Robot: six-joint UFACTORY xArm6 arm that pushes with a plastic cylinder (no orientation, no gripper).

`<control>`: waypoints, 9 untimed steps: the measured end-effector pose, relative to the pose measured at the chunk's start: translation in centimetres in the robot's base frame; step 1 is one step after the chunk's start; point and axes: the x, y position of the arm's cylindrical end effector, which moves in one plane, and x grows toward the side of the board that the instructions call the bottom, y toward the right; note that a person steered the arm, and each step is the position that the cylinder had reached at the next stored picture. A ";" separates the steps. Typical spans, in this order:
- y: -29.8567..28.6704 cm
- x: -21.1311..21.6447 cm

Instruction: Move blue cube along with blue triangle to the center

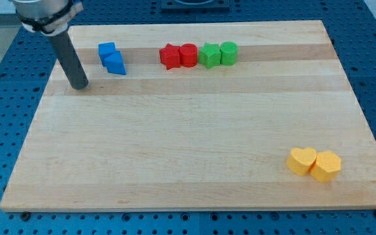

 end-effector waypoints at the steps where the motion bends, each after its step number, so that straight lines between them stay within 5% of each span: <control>1: -1.1 -3.5; 4: 2.5 -10.8; 9: 4.2 -5.5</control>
